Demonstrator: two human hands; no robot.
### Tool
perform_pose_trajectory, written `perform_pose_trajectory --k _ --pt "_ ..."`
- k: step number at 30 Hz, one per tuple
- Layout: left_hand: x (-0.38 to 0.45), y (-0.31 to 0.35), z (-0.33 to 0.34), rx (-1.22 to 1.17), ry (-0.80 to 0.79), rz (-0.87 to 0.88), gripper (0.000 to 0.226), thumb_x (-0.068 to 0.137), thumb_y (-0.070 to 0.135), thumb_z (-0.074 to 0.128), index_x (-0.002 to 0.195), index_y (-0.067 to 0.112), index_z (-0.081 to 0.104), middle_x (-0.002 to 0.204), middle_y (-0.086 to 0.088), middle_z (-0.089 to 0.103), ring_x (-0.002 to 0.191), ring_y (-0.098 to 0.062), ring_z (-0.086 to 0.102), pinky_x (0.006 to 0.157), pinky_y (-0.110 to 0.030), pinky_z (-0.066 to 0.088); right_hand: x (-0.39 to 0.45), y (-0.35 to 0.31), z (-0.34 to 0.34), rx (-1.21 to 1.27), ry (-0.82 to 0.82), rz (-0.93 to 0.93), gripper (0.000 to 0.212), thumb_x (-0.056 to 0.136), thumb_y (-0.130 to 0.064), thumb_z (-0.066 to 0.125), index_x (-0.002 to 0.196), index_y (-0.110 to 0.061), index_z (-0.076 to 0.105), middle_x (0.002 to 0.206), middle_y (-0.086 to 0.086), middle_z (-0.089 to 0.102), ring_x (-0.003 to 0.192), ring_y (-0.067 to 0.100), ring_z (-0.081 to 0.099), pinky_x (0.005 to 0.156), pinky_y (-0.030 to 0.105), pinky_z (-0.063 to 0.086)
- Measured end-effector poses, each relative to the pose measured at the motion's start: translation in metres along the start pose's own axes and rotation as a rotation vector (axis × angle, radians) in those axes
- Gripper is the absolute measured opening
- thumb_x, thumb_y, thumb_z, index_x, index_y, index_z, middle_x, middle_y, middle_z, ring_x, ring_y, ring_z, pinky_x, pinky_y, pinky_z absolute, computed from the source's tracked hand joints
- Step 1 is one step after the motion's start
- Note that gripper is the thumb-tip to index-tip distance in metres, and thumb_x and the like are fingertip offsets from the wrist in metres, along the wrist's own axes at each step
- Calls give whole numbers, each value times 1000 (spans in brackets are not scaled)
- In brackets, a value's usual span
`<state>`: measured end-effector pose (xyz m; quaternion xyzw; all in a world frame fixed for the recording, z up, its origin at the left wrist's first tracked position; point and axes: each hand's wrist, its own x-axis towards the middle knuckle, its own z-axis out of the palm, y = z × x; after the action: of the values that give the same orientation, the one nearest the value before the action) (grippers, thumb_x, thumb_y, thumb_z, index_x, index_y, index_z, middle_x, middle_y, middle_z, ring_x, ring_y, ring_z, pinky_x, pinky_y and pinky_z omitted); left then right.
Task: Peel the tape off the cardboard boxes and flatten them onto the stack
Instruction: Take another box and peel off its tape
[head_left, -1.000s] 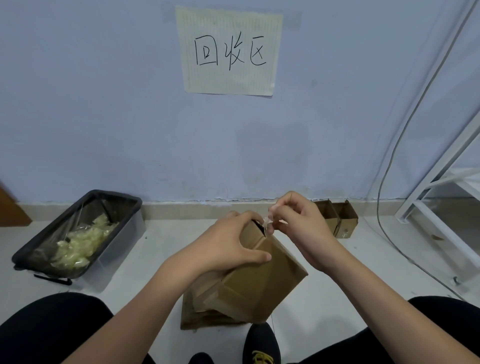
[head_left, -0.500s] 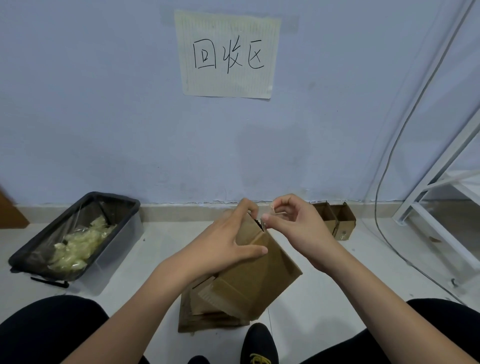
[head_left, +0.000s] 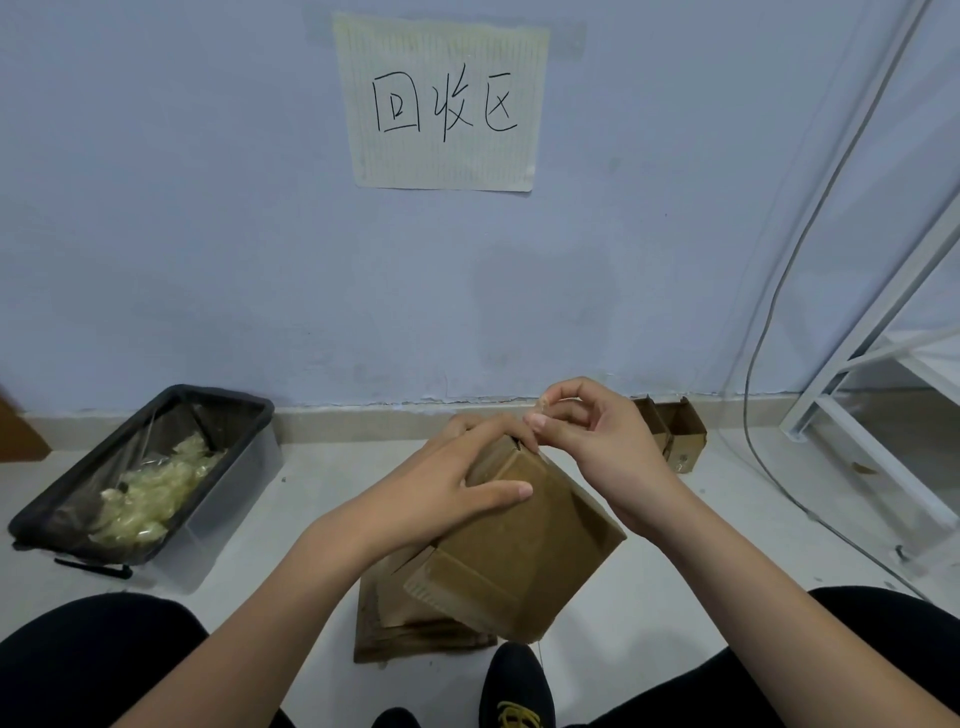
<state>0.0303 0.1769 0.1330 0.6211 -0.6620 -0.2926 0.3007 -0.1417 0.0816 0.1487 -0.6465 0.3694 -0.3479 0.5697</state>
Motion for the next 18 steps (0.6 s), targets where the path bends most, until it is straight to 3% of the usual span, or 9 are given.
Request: perform_pose_trajectory --k 4,9,11,15,18 --pt "1 -1 -3 -30 66 -32 29 90 56 66 112 57 47 122 12 53 107 1 50 81 -27 40 4 0 -4 30 59 -4 10 90 -4 70 98 -5 64 91 16 72 79 25 73 87 35 57" --pt "1 -3 -8 -41 115 -61 30 89 54 68 110 55 46 115 10 54 98 0 53 77 -28 41 6 0 -10 33 121 -12 13 91 -10 70 103 -15 67 92 11 72 79 25 74 92 43 57" --pt "0 -2 -7 9 104 -71 32 88 55 68 110 56 44 116 11 50 94 2 51 76 -24 39 5 1 -8 -75 120 -63 22 93 -11 68 112 -23 69 88 7 74 82 19 74 91 33 57" --pt "0 -5 -4 105 66 -84 38 88 58 67 118 60 45 127 16 37 104 6 48 81 -13 37 3 5 -2 -274 89 -139 26 98 -15 61 121 -25 69 77 0 74 79 8 71 85 18 51" --pt "1 -7 -4 139 55 -104 39 87 60 66 121 60 46 131 16 34 111 -3 49 85 -18 39 3 9 2 -491 76 -212 24 102 -16 54 120 -27 65 73 -3 71 72 -3 64 70 3 41"
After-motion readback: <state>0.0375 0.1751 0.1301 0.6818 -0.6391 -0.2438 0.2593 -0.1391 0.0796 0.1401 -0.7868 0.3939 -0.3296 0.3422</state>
